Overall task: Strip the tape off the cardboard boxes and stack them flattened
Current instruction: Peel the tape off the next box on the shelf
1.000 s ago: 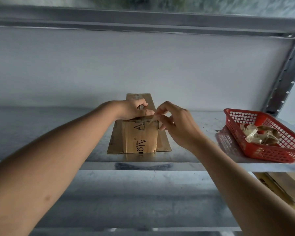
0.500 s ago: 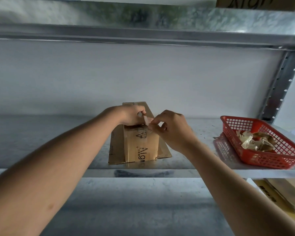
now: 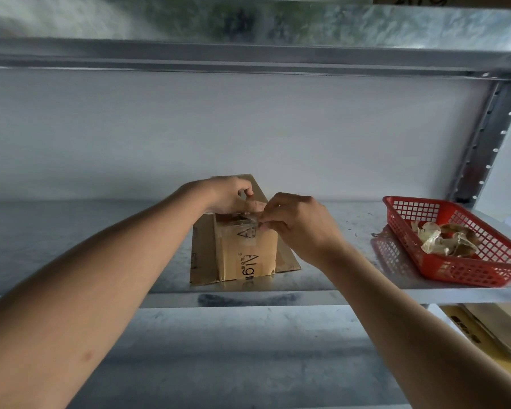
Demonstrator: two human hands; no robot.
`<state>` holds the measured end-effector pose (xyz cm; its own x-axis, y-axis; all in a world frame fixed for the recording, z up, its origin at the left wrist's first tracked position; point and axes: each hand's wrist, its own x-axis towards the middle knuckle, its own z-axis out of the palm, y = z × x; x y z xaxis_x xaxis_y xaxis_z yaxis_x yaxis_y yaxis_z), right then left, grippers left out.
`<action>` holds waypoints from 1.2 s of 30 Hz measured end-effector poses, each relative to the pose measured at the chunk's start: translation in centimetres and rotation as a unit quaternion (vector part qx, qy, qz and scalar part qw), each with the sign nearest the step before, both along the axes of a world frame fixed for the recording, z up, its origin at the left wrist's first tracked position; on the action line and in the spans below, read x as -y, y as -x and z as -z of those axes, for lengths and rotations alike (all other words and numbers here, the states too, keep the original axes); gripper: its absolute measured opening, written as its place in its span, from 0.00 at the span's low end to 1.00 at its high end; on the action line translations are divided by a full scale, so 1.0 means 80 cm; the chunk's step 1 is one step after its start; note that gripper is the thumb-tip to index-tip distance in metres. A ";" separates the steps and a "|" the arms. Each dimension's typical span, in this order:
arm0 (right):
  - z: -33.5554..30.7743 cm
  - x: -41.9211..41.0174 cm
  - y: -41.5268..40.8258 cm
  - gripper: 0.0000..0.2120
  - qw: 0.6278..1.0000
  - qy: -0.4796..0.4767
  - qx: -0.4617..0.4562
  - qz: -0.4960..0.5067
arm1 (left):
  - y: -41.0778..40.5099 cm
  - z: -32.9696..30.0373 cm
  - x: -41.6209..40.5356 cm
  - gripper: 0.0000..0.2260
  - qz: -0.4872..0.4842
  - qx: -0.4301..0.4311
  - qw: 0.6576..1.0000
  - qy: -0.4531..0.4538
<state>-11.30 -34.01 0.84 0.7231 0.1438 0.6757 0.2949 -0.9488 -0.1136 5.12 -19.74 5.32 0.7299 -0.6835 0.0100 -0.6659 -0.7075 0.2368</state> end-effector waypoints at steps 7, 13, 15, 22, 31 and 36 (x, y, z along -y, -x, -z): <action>0.001 -0.014 -0.005 0.09 0.999 -0.031 0.021 0.022 | 0.003 -0.004 0.001 0.24 -0.005 -0.023 1.000 0.014; -0.008 -0.040 -0.004 0.08 0.995 -0.012 0.093 -0.045 | 0.020 -0.013 0.006 0.09 0.024 -0.030 0.999 0.017; -0.016 -0.053 -0.010 0.07 0.991 -0.019 0.109 -0.071 | 0.025 -0.015 0.004 0.10 0.036 -0.078 0.995 0.057; -0.014 -0.060 -0.025 0.08 0.969 -0.142 0.103 -0.172 | 0.021 0.003 -0.033 0.30 0.038 -0.039 0.994 0.096; 0.004 -0.037 -0.053 0.03 0.952 -0.299 0.064 0.027 | -0.005 0.041 -0.026 0.17 -0.009 -0.098 0.976 0.195; 0.000 -0.063 -0.067 0.05 0.947 -0.311 0.066 0.046 | 0.000 0.042 -0.027 0.11 -0.005 -0.118 0.972 0.204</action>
<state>-5.92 -28.96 0.81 0.6160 -0.3718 0.6944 0.2644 -0.7328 -0.6269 5.14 -17.57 1.98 0.7513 -0.6506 0.1109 -0.5529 -0.5287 0.6440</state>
